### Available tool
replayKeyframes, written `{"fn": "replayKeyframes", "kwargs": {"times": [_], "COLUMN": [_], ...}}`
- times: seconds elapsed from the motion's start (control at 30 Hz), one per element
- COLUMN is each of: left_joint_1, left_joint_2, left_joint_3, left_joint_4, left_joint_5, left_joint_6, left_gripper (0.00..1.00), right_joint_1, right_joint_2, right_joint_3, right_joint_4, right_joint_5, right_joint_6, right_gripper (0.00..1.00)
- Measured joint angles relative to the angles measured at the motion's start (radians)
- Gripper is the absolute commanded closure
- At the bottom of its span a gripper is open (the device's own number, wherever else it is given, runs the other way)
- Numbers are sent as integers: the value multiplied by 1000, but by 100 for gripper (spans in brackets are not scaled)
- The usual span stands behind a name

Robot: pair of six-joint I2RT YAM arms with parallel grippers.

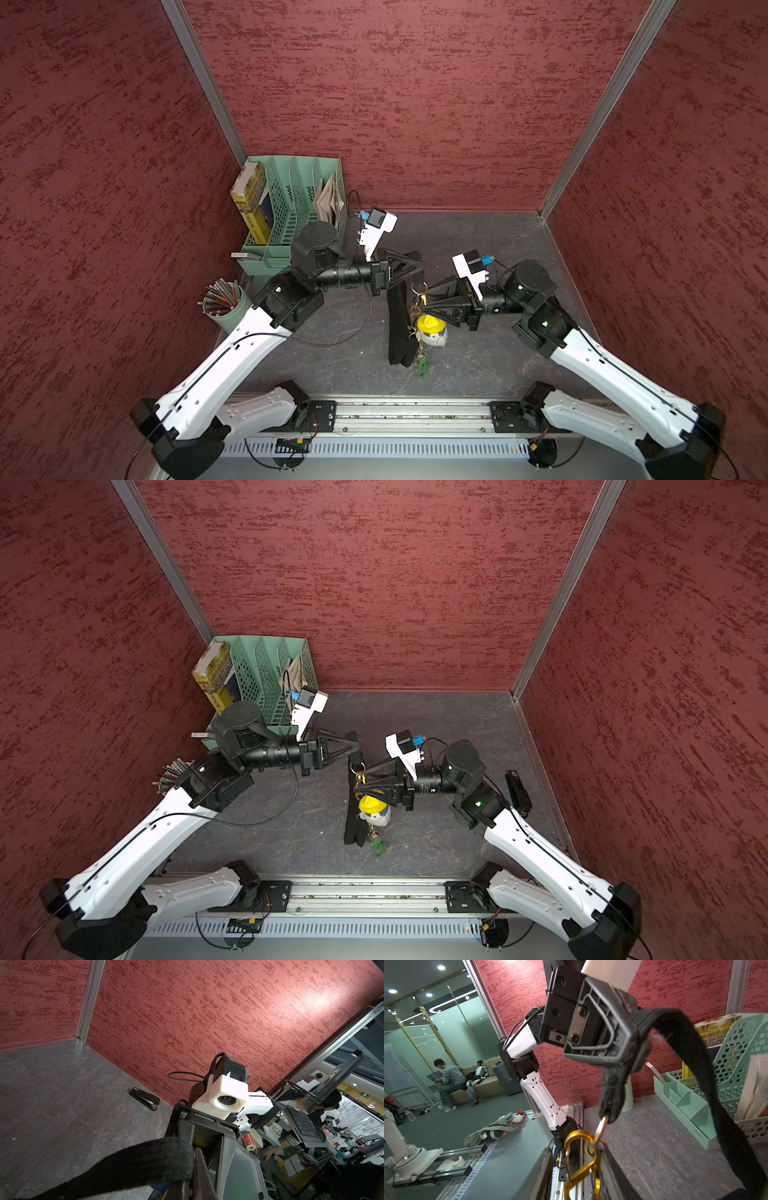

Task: Remove the decoration from the bag
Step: Remove the decoration item from the bag.

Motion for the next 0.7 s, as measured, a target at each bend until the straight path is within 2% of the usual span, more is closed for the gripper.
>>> {"fn": "replayKeyframes", "kwargs": {"times": [0.3,0.47,0.7], "left_joint_1": [0,0,0], "left_joint_2": [0,0,-1], "left_joint_3": [0,0,0], "left_joint_4": [0,0,2], "left_joint_5": [6,8,14], "left_joint_6": [-1,-1,0], "left_gripper": [100,100,100], "right_joint_1": [0,0,0], "right_joint_2": [-11,-11,-12], "right_joint_3": [0,0,0], "right_joint_4": [-3,-7,-14], "right_joint_5": [1,3,46], "right_joint_6": [-10,-11,-5], "right_gripper": [80,99,100]}}
